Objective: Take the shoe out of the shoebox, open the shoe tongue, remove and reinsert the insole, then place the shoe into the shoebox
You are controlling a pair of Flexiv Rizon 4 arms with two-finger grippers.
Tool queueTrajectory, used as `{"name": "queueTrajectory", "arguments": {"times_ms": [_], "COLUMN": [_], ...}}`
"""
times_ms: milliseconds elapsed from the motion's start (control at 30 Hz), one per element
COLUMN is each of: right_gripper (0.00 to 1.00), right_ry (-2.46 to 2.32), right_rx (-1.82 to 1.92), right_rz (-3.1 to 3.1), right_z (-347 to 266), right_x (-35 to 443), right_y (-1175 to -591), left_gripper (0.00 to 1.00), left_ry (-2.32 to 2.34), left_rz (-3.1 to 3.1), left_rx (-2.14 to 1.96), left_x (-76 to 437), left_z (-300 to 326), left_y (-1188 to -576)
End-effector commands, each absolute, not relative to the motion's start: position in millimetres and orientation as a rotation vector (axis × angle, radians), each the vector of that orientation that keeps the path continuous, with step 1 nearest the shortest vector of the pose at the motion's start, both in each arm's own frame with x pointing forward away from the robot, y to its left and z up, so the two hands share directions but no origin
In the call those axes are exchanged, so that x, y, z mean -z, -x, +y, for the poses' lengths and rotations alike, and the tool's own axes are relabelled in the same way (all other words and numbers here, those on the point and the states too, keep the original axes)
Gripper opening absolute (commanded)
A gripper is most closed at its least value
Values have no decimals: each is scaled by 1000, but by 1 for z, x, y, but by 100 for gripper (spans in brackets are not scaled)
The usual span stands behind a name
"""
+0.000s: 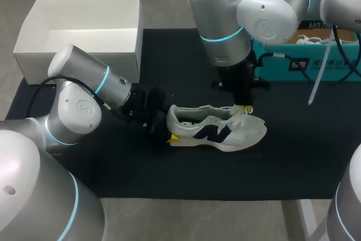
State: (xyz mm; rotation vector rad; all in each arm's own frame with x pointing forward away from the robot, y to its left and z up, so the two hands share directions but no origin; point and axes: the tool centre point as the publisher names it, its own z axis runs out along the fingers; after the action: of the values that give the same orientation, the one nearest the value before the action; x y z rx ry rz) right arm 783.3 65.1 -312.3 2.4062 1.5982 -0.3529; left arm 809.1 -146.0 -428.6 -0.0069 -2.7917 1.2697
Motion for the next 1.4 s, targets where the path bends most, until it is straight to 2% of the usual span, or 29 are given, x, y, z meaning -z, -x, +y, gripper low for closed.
{"name": "queueTrajectory", "arguments": {"times_ms": [33, 733, 1233, 1300, 1333, 1400], "right_gripper": [0, 0, 0, 14, 30, 43], "right_ry": [-2409, -2459, -2546, -2560, -2567, -2578], "right_rx": [347, 221, 234, 231, 228, 229], "right_rz": [1601, 1818, 1853, 1847, 1840, 1834], "right_z": [62, 40, 32, 31, 31, 30], "right_x": [312, 304, 350, 354, 357, 359], "right_y": [-782, -798, -797, -798, -798, -798], "left_gripper": [0, 0, 0, 0, 0, 0], "left_ry": [7, 7, 7, 7, 7, 7], "left_rz": [-2791, -2791, -2791, -2791, -2791, -2791], "left_rx": [-1268, -1268, -1268, -1268, -1268, -1268], "left_x": [429, 429, 429, 429, 429, 429], "left_z": [-145, -145, -145, -145, -145, -145], "left_y": [-809, -809, -809, -809, -809, -809]}}
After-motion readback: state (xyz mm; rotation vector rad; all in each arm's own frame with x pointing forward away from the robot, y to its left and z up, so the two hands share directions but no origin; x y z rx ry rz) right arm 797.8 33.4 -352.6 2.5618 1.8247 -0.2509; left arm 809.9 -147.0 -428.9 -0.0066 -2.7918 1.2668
